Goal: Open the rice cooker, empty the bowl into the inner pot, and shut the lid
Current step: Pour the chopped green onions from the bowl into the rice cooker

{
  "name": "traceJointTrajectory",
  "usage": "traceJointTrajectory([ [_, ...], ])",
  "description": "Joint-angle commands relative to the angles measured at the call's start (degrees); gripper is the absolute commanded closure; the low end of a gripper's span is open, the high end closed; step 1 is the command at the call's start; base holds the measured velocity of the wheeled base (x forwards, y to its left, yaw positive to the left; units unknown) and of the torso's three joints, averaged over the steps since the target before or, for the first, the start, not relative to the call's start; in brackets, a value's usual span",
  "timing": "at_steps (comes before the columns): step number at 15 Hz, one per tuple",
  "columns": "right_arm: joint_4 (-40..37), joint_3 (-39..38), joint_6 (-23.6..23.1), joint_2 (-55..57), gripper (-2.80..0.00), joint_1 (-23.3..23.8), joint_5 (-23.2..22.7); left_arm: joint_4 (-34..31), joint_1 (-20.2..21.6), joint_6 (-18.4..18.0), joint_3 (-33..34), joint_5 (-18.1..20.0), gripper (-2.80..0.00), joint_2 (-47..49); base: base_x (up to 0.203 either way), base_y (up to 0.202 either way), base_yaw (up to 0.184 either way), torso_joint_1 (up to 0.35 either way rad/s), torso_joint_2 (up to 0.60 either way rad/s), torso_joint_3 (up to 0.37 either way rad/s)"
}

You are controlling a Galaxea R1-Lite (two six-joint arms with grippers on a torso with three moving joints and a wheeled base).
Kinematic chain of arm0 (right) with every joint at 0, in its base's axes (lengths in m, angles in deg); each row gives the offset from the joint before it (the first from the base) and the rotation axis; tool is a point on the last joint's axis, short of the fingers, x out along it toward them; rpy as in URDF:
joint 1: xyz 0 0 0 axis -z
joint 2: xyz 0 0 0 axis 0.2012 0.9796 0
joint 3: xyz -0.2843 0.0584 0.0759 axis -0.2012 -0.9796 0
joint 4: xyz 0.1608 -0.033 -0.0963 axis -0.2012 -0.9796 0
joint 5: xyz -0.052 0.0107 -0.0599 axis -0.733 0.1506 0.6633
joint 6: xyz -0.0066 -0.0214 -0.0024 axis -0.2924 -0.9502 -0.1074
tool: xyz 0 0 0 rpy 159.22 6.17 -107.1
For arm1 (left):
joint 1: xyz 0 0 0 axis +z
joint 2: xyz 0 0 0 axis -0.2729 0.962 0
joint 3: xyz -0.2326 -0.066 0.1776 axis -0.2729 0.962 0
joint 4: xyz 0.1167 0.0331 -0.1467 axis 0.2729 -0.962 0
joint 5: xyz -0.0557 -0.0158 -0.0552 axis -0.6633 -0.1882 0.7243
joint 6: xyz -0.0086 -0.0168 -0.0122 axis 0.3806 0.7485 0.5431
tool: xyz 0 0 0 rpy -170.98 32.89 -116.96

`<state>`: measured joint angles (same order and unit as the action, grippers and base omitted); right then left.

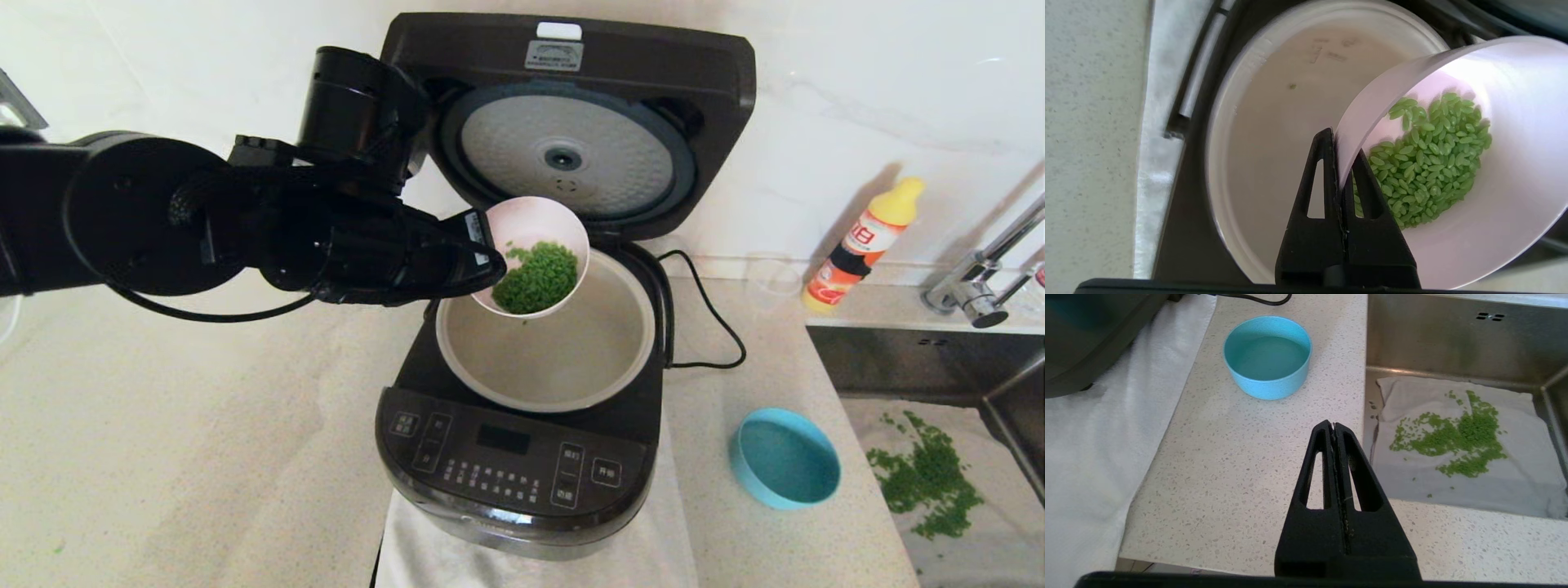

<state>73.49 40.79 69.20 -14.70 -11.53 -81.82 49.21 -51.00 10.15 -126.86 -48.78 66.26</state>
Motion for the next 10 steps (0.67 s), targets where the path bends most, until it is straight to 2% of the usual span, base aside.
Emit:
traceJointTrajectory([
  [1, 0.0, 0.0, 0.0, 0.0, 0.0, 0.0, 0.0, 2.0, -0.1, 0.3, 3.2, -0.2, 0.0, -2.9, 0.0, 0.0, 0.0, 0.0, 0.0, 0.0],
  [5, 0.0, 0.0, 0.0, 0.0, 0.0, 0.0, 0.0, 5.7, -0.4, 0.0, 6.4, -0.7, 0.0, -3.8, 0.0, 0.0, 0.0, 0.0, 0.0, 0.0],
  [7, 0.0, 0.0, 0.0, 0.0, 0.0, 0.0, 0.0, 12.1, -1.2, -0.7, 9.6, -2.3, 0.0, -3.7, 0.0, 0.0, 0.0, 0.0, 0.0, 0.0],
  [10, 0.0, 0.0, 0.0, 0.0, 0.0, 0.0, 0.0, 24.1, -2.0, -6.2, 17.3, -2.9, 0.0, -3.3, 0.0, 0.0, 0.0, 0.0, 0.0, 0.0],
])
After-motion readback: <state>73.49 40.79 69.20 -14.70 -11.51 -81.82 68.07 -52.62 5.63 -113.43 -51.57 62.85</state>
